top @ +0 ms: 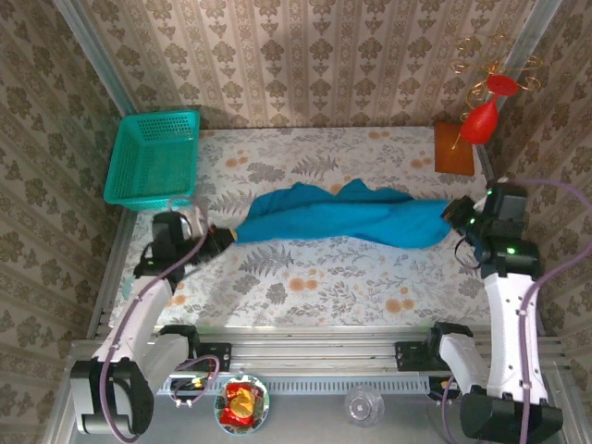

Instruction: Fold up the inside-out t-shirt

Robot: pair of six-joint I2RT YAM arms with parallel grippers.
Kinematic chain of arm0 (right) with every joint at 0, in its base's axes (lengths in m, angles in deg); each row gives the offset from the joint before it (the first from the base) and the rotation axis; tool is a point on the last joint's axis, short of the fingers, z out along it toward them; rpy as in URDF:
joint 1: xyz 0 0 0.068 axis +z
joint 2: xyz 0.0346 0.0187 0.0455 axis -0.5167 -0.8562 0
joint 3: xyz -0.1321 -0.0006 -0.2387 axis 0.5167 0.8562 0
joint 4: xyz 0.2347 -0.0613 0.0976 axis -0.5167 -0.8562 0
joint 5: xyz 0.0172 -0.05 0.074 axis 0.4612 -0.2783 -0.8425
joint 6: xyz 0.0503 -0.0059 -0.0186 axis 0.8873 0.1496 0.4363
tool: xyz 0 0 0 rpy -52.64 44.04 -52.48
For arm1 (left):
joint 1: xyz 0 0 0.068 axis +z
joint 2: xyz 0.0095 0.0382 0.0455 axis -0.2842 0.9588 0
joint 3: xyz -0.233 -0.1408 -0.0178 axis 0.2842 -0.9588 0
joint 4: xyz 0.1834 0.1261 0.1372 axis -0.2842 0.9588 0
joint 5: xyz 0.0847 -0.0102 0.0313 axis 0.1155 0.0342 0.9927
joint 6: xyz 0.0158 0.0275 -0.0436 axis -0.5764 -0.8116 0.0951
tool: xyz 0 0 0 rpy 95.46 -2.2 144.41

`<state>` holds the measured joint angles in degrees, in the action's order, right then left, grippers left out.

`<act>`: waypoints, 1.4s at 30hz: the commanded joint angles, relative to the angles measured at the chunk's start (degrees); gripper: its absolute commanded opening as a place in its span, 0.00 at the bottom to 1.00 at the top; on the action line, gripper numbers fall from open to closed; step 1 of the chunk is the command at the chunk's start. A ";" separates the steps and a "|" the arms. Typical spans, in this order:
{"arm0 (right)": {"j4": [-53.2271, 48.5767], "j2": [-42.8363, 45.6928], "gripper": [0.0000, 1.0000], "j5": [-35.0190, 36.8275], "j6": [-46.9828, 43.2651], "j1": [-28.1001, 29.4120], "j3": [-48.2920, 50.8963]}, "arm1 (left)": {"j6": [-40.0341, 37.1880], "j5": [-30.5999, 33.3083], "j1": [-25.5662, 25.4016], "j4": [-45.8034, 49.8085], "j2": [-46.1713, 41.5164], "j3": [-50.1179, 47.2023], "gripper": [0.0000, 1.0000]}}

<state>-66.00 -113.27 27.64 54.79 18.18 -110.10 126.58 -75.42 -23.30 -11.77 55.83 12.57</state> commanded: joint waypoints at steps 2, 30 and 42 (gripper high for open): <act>1.90 2.03 0.00 6.79 -1.93 -0.25 7.20 | -0.11 8.38 -4.75 7.98 -1.68 -4.55 0.00; 5.04 6.28 0.00 17.69 -5.07 -0.86 19.58 | -7.06 5.01 -6.36 4.85 15.35 6.37 0.43; 4.88 6.49 0.00 17.24 -5.16 -1.05 19.23 | -13.54 -4.19 -6.37 2.06 36.84 19.95 0.43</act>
<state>-62.33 -107.50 43.24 50.31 17.48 -90.93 115.98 -76.34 -29.59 -8.90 90.61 30.41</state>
